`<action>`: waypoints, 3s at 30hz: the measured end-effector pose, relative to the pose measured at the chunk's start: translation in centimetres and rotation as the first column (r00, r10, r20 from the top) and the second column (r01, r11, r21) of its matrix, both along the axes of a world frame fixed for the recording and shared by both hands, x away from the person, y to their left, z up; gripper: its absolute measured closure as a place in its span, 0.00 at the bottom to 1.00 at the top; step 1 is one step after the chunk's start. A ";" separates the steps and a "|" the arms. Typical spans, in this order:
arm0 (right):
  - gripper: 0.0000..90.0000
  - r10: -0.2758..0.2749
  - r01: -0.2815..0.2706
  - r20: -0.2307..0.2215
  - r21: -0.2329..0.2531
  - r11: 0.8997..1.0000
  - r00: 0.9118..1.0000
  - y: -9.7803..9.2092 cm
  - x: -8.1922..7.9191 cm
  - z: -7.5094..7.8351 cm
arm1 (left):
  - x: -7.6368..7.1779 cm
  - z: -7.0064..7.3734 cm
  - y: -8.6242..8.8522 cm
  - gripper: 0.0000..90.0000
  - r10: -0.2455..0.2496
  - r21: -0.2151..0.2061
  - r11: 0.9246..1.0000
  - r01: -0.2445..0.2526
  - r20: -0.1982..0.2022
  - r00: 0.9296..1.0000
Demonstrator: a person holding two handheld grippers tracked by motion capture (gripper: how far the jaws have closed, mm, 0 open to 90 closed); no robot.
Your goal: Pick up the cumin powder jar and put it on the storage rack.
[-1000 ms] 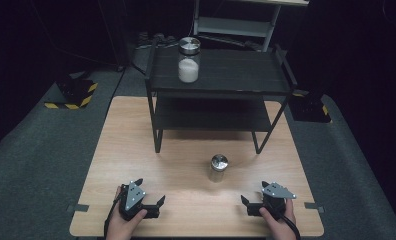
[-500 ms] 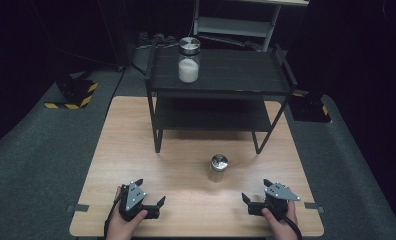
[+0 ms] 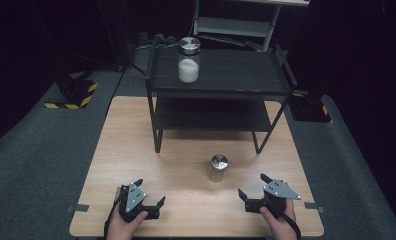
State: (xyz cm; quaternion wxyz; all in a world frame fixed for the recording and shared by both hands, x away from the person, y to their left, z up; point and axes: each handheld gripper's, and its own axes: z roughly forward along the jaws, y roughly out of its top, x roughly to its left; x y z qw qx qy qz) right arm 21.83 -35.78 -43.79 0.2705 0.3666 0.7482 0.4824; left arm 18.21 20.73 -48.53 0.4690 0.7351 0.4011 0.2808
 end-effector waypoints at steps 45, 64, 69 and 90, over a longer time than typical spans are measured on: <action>0.26 0.002 -0.004 0.037 0.060 0.998 0.999 8.5 5.9 -1.9 | 0.4 0.0 -0.1 0.01 0.005 -0.012 1.000 -0.005 -0.003 1.000; 0.38 0.013 -0.021 0.074 0.106 0.994 0.997 8.4 5.8 -3.3 | 0.1 -0.1 -0.2 0.01 0.006 -0.003 1.000 -0.006 0.009 1.000; 0.38 0.013 -0.022 0.083 0.113 0.993 0.996 8.1 5.6 -3.0 | -0.1 -0.2 -0.2 0.01 0.006 -0.007 1.000 -0.006 0.010 1.000; 0.38 -0.022 0.005 0.164 0.104 0.995 0.986 5.3 2.8 0.4 | -0.2 -0.1 -0.3 0.01 0.000 0.006 1.000 0.000 0.009 1.000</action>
